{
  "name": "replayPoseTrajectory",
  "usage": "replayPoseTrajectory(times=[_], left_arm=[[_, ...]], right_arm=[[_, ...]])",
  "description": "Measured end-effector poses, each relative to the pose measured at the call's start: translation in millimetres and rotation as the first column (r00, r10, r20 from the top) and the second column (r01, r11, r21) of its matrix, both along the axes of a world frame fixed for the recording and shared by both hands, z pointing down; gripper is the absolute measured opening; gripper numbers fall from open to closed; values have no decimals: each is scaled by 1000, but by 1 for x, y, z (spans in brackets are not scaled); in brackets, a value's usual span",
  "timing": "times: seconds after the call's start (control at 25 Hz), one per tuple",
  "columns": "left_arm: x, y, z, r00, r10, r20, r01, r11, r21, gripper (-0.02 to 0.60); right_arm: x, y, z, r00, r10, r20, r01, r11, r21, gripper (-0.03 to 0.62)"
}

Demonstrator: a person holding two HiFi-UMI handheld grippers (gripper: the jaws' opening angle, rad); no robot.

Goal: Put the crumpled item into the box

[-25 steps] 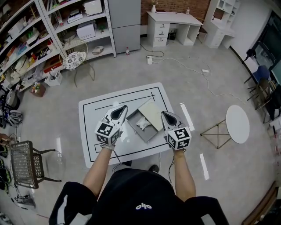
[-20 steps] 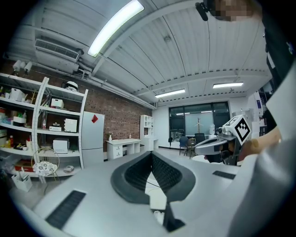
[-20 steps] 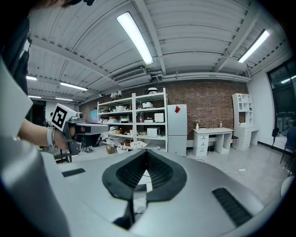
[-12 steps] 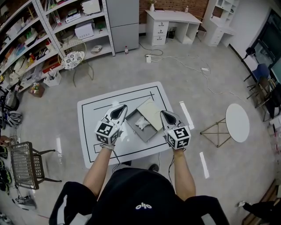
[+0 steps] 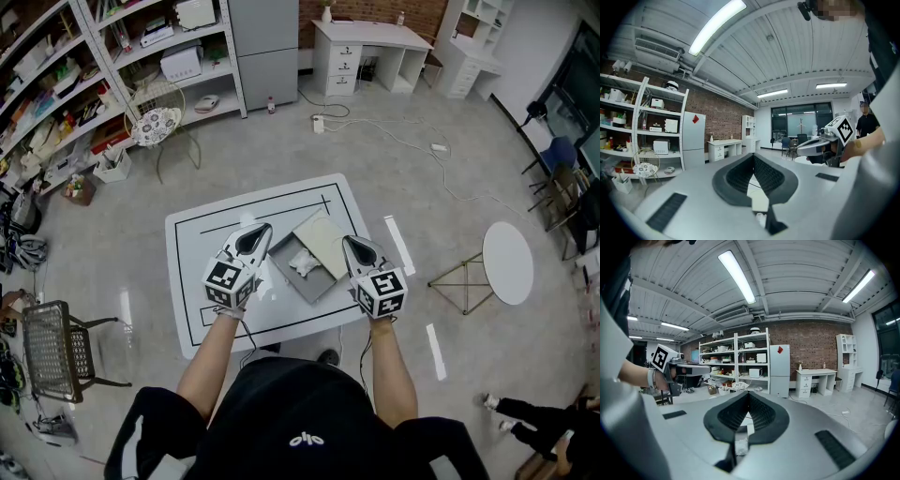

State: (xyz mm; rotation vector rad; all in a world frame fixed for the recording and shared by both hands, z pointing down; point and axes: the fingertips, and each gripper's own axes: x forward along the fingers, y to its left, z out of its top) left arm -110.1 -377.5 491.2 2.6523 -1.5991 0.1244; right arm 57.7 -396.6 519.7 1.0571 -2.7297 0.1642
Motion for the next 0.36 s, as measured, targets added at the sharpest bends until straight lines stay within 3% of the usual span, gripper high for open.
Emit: replayPoseTrajectory(times=[0.36], left_arm=[[-4,0,2,1000,-5,-1,5,1000,-7,8]], right_arm=[[-3,-2,2,1000,-5,-5,5,1000,-4,8]])
